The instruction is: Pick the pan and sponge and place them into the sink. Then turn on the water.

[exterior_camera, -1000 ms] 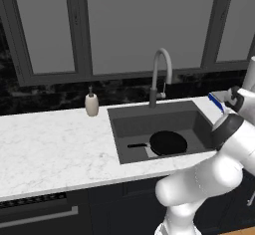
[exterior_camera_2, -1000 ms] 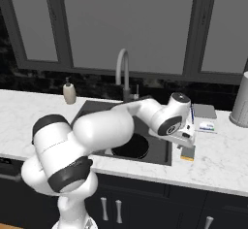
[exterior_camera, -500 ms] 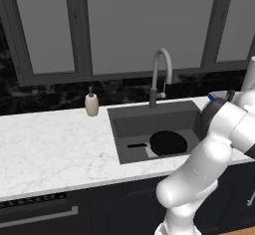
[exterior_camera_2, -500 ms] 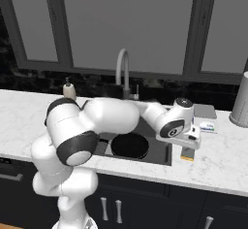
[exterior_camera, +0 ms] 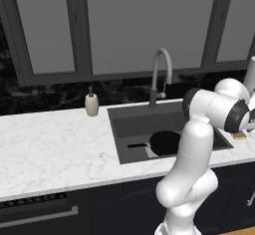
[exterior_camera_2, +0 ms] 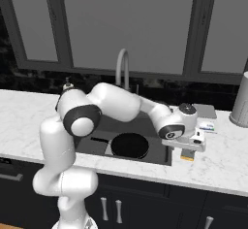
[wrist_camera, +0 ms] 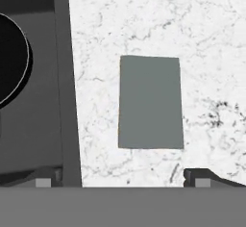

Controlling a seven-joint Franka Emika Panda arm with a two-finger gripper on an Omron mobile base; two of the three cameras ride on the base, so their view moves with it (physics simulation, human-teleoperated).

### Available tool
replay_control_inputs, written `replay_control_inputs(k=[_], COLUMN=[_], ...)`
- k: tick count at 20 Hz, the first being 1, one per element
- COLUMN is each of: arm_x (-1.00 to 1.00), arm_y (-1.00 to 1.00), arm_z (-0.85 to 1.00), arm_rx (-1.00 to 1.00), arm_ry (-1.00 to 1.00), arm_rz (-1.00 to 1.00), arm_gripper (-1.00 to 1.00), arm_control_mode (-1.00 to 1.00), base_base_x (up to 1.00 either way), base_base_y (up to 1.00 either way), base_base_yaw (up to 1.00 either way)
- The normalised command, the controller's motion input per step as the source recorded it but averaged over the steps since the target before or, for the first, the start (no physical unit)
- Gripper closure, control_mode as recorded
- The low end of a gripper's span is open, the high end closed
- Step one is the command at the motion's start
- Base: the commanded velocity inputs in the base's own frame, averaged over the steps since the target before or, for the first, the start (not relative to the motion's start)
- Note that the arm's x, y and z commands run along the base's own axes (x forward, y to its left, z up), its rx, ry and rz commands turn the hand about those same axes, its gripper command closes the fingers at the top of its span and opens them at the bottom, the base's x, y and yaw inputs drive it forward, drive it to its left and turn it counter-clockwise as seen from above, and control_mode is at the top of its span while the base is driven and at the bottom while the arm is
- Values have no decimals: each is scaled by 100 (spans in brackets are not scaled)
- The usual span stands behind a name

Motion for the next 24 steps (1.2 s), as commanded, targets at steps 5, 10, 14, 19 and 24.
replay_control_inputs(k=[5,10,14,19,24], arm_x=[20,20,10,0,0], arm_y=[-19,-14,0,1,10], arm_z=[0,-10,-11,-3,0], arm_rx=[0,0,0,0,0], arm_ry=[0,0,8,11,5], arm_rz=[1,1,0,0,0], arm_gripper=[-100,-100,-100,-100,-100], arm_control_mode=[-100,-100,-100,-100,-100], base_base_x=[0,0,0,0,0], base_base_y=[0,0,0,0,0], base_base_yaw=[0,0,0,0,0])
